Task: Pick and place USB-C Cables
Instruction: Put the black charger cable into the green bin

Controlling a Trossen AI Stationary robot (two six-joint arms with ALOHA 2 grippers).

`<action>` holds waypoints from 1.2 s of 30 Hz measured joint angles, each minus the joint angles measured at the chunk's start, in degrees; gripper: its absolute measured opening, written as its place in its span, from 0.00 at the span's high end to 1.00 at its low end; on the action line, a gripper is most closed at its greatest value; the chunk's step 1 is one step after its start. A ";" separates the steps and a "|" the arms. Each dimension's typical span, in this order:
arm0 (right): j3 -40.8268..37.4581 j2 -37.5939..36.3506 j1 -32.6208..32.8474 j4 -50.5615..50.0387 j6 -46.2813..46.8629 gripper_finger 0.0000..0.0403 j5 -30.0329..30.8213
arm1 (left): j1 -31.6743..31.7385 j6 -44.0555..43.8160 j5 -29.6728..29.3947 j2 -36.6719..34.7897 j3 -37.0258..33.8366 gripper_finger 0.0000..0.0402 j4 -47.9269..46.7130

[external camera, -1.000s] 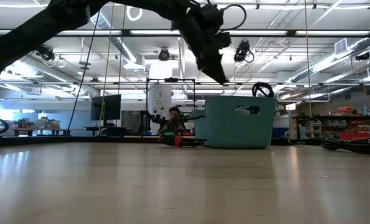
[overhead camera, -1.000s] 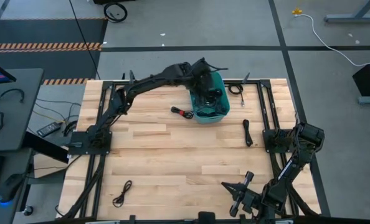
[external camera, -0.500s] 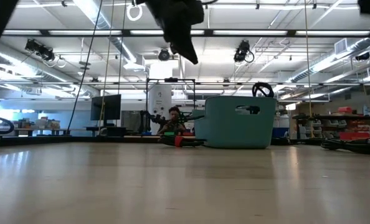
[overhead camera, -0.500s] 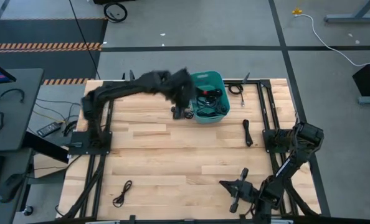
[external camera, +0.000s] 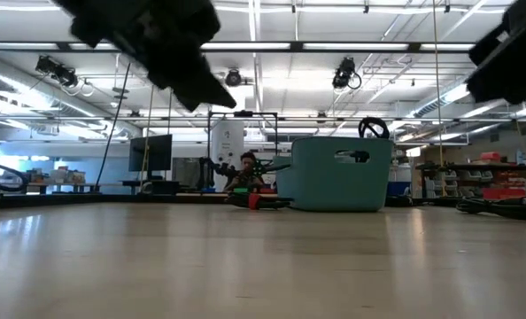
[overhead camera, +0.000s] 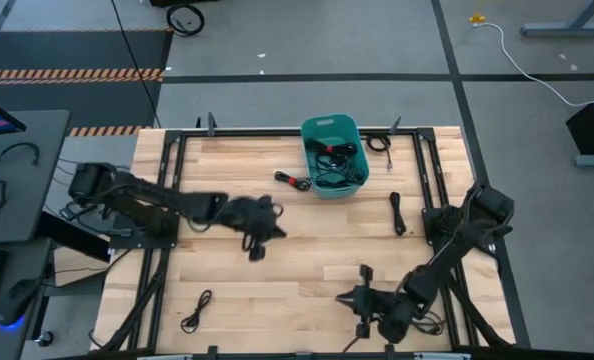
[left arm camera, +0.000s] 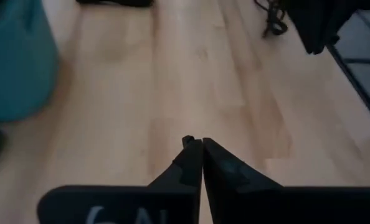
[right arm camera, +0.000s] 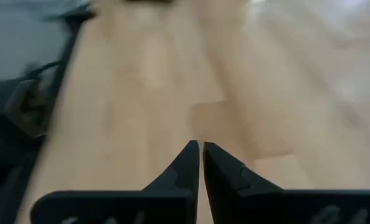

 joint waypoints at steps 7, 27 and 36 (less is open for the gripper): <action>9.00 -6.62 -2.88 -28.32 13.90 0.87 -24.23 | -6.21 -3.11 -6.38 0.84 -9.88 0.94 16.93; 11.79 3.68 12.37 -48.72 42.91 0.46 -47.67 | -7.06 -0.94 -8.92 0.91 -11.38 0.95 19.31; 12.07 5.94 10.63 -53.54 37.05 0.90 -43.92 | -7.05 -1.44 -8.90 0.91 -11.38 0.96 19.30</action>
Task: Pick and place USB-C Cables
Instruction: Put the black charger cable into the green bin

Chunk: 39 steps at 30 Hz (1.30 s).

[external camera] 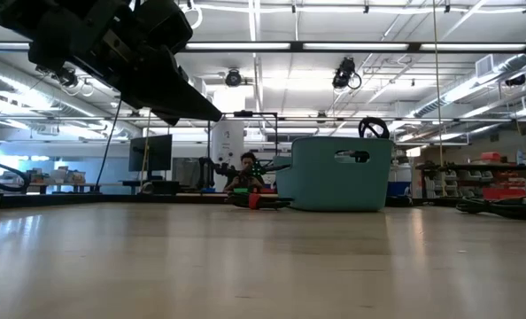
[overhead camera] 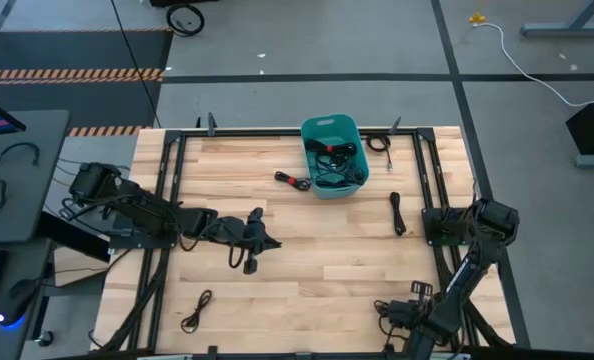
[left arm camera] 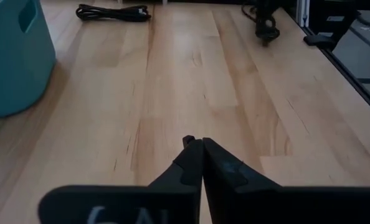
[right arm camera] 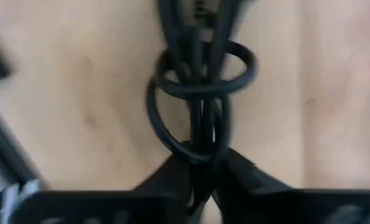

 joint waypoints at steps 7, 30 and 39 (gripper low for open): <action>-0.25 -8.48 -8.16 -2.95 -6.98 0.95 23.24 | -1.14 -0.39 0.00 0.00 0.00 0.95 -0.04; -0.36 -17.33 -85.61 37.96 -103.37 0.96 2.70 | -3.75 -0.15 -1.51 0.02 0.00 0.97 -0.06; -0.20 -14.90 -91.97 41.23 -107.79 0.96 4.04 | -3.68 -0.14 -1.91 0.02 0.00 0.95 -0.02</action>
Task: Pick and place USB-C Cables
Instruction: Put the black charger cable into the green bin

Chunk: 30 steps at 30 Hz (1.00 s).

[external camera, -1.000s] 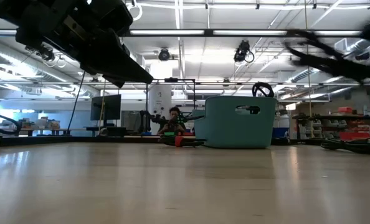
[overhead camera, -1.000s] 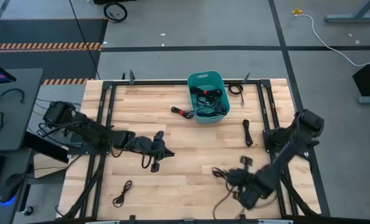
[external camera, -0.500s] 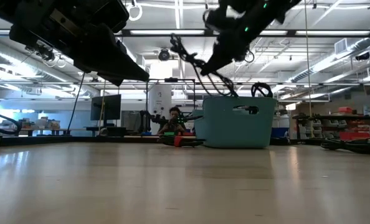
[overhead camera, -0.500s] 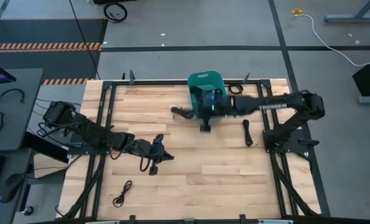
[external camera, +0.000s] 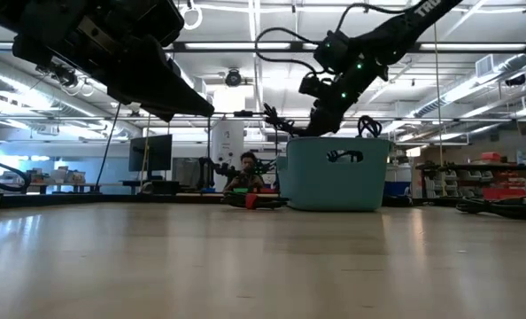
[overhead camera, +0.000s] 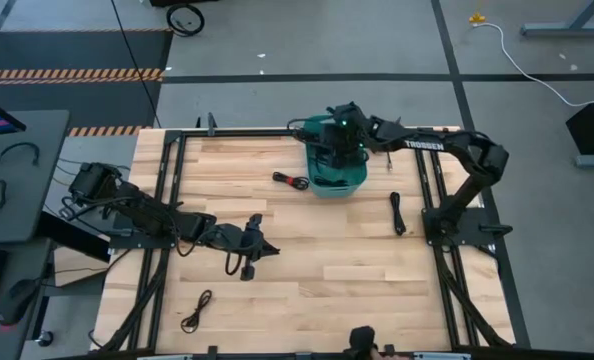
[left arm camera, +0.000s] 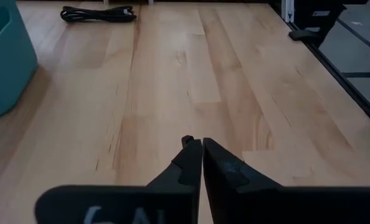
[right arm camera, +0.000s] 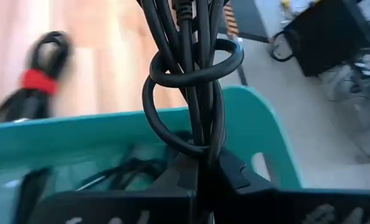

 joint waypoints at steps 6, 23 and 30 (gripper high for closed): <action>-0.06 3.39 -1.84 -5.37 -0.46 0.96 2.94 | 0.00 -0.02 0.00 0.00 0.00 0.97 0.55; -0.10 8.99 -0.60 -9.37 3.98 0.67 14.71 | -0.07 -0.07 0.00 0.02 0.00 0.97 0.83; -0.08 0.28 1.15 -12.89 4.79 0.62 12.61 | -0.07 -0.07 0.00 0.02 0.00 0.96 0.83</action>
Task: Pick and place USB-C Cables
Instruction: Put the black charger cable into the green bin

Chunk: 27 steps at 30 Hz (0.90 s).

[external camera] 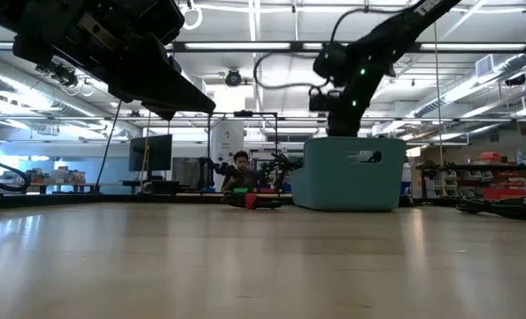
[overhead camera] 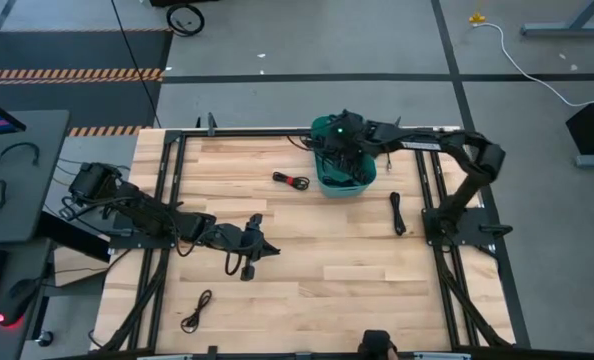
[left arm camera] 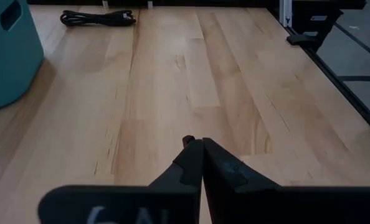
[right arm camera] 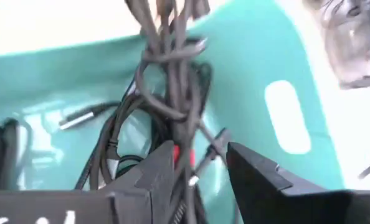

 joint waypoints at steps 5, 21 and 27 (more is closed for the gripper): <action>0.04 -3.00 0.57 -0.30 3.32 0.62 -4.86 | 0.00 0.00 0.00 0.00 0.00 0.95 0.07; 0.16 7.65 -0.31 8.68 0.87 0.70 -1.11 | 0.07 0.09 0.00 0.00 0.00 0.95 0.02; 0.04 8.01 -0.31 9.36 1.60 0.97 0.30 | 0.07 0.11 0.00 0.00 0.00 0.96 0.02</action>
